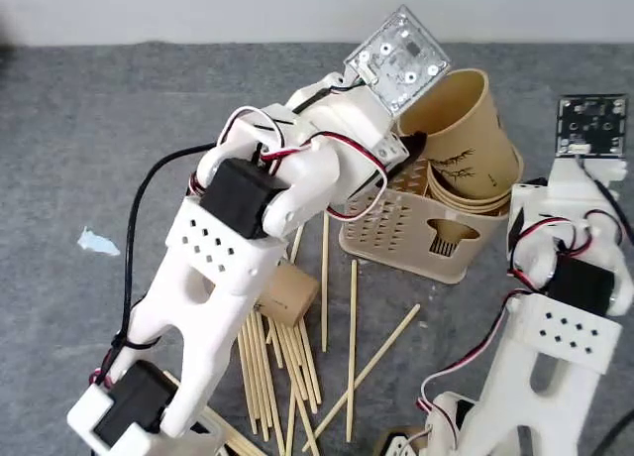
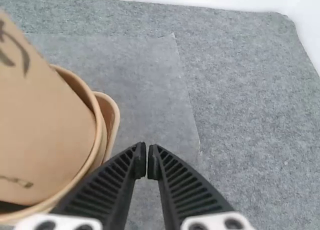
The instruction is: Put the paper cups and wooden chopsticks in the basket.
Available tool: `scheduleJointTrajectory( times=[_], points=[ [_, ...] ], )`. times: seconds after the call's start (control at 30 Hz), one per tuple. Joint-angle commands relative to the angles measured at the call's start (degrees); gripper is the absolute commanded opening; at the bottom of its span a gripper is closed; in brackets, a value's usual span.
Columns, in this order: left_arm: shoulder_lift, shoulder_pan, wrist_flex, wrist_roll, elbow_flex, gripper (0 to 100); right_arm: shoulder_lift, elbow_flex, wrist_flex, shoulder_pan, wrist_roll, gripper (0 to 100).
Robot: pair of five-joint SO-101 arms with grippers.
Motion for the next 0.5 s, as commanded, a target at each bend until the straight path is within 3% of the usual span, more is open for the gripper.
scheduleJointTrajectory(
  times=[0.0,0.47],
  points=[
    [-1.7,1.7,1.2,0.4,-2.8,19,-0.5,-2.0,0.3,0.3,0.0,3.7],
    [-0.4,-7.4,3.7,0.3,-0.2,19,-8.7,-1.8,-4.8,2.4,0.0,3.9]
  ],
)
